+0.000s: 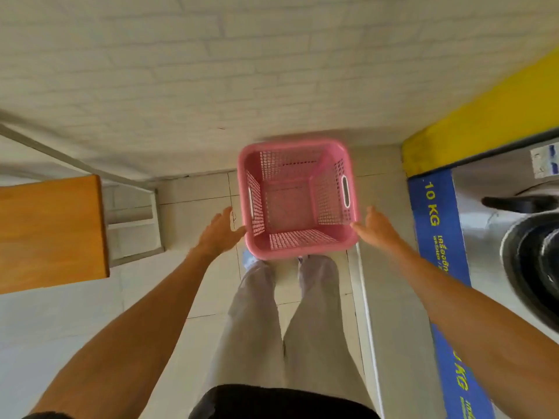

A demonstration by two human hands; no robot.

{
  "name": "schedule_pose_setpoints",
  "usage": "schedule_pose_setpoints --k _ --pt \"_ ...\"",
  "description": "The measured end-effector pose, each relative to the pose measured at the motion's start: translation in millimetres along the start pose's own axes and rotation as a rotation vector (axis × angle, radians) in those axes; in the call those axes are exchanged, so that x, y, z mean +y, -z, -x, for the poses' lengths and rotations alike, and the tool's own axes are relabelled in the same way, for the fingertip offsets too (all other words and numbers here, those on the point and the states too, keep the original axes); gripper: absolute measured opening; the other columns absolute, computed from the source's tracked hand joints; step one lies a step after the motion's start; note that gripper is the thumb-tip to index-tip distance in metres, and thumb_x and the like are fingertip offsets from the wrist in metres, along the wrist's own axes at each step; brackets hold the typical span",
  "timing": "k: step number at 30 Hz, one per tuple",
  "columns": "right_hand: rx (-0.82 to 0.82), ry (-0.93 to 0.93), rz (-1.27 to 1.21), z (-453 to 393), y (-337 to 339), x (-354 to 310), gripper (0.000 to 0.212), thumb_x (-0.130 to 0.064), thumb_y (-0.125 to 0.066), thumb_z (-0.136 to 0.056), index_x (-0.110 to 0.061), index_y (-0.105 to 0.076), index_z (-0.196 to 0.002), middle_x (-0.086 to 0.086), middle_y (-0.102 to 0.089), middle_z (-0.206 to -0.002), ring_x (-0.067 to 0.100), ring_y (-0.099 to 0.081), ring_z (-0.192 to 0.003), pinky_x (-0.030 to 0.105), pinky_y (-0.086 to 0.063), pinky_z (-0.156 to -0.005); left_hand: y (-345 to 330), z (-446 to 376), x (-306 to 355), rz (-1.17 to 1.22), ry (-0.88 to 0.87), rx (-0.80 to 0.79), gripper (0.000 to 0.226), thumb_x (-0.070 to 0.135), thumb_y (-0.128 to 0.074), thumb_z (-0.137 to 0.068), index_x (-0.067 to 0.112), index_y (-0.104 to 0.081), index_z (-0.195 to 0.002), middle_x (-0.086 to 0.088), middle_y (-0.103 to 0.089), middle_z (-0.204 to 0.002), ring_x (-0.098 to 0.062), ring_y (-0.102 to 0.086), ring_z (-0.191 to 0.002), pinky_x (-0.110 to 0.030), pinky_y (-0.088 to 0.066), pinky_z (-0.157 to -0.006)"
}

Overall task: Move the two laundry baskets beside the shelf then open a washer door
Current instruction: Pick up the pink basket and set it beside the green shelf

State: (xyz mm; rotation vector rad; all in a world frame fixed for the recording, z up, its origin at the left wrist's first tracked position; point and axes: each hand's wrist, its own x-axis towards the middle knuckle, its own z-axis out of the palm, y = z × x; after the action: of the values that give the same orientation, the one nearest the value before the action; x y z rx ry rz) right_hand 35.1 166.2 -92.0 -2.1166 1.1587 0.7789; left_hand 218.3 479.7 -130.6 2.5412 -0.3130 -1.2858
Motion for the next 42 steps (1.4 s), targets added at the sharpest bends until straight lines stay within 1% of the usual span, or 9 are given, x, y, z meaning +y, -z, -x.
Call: schedule_pose_setpoints --k 5,12,16,20,24,29,32,36,42 --pt "0.041 -0.054 -0.049 -118 -25 31 0.058 -0.028 -0.059 -0.096 0.001 -0.033 -0.137 0.014 -0.063 -0.092 0.013 -0.054 -0.050 0.020 -0.037 -0.035 -53 -80 -14 0.118 0.142 0.020 0.084 0.044 -0.067 -0.090 0.016 -0.022 -0.155 -0.017 -0.042 -0.152 -0.036 -0.045 -0.136 -0.054 -0.042 -0.108" --pt "0.147 0.065 -0.069 -221 -72 57 0.046 -0.026 -0.054 -0.098 0.004 -0.039 -0.130 0.017 -0.062 -0.108 0.026 -0.060 -0.068 0.022 -0.044 -0.048 -99 -176 -16 0.226 0.176 0.183 0.081 0.036 -0.067 -0.088 0.010 -0.025 -0.152 -0.021 -0.044 -0.145 -0.038 -0.046 -0.132 -0.057 -0.047 -0.100" --pt "0.187 0.106 -0.116 -240 -87 64 0.040 -0.021 -0.047 -0.099 0.000 -0.038 -0.132 0.016 -0.063 -0.109 0.024 -0.061 -0.069 0.018 -0.042 -0.047 -115 -204 -19 0.382 0.098 0.183 0.058 0.025 -0.065 -0.085 0.013 -0.034 -0.133 -0.011 -0.065 -0.116 -0.030 -0.072 -0.090 -0.034 -0.062 -0.059" --pt "0.162 0.114 -0.131 -240 -79 60 0.039 -0.017 -0.047 -0.099 -0.005 -0.036 -0.135 0.018 -0.065 -0.111 0.024 -0.061 -0.067 0.022 -0.046 -0.052 -121 -195 -18 0.448 0.051 0.263 0.052 0.013 -0.056 -0.094 0.010 -0.030 -0.138 -0.006 -0.066 -0.106 -0.017 -0.071 -0.071 -0.022 -0.057 -0.048" --pt "0.164 0.205 -0.158 -202 -44 30 0.044 -0.025 -0.047 -0.099 -0.009 -0.035 -0.139 0.011 -0.067 -0.103 0.014 -0.061 -0.060 0.025 -0.054 -0.048 -101 -141 -29 0.493 0.056 0.342 0.054 0.019 -0.050 -0.097 0.017 -0.027 -0.146 -0.006 -0.067 -0.111 -0.019 -0.074 -0.079 -0.039 -0.064 -0.060" --pt "0.157 0.327 -0.221 -108 20 -52 0.056 -0.028 -0.047 -0.101 -0.011 -0.028 -0.150 0.000 -0.060 -0.087 0.002 -0.052 -0.056 0.002 -0.036 -0.038 -32 -22 -27 0.553 0.120 0.517 0.054 0.026 -0.046 -0.101 0.020 -0.028 -0.152 -0.003 -0.065 -0.111 -0.015 -0.072 -0.078 -0.028 -0.061 -0.058" --pt "0.114 0.399 -0.213 -57 43 -101 0.057 -0.032 -0.048 -0.099 -0.018 -0.031 -0.152 0.006 -0.067 -0.108 0.017 -0.064 -0.080 0.004 -0.041 -0.061 15 57 -32 0.686 0.218 0.638 0.053 0.040 -0.050 -0.096 0.029 -0.039 -0.147 -0.001 -0.070 -0.113 -0.020 -0.074 -0.083 -0.044 -0.063 -0.066" --pt "0.003 0.524 -0.197 11 49 -163 0.054 -0.038 -0.049 -0.094 -0.031 -0.040 -0.147 0.002 -0.063 -0.125 0.020 -0.064 -0.103 0.024 -0.046 -0.081 59 171 -52 0.774 0.318 0.815 0.051 0.028 -0.058 -0.093 0.024 -0.049 -0.144 0.009 -0.069 -0.104 -0.010 -0.069 -0.083 -0.026 -0.055 -0.068" --pt "-0.215 0.835 -0.132 124 4 -288 0.052 -0.044 -0.052 -0.092 -0.036 -0.043 -0.143 -0.002 -0.066 -0.109 0.004 -0.068 -0.080 0.016 -0.056 -0.058 53 323 -128 0.837 0.529 1.087 0.060 0.018 -0.056 -0.096 0.018 -0.037 -0.152 0.001 -0.060 -0.134 -0.011 -0.058 -0.108 -0.025 -0.044 -0.090"
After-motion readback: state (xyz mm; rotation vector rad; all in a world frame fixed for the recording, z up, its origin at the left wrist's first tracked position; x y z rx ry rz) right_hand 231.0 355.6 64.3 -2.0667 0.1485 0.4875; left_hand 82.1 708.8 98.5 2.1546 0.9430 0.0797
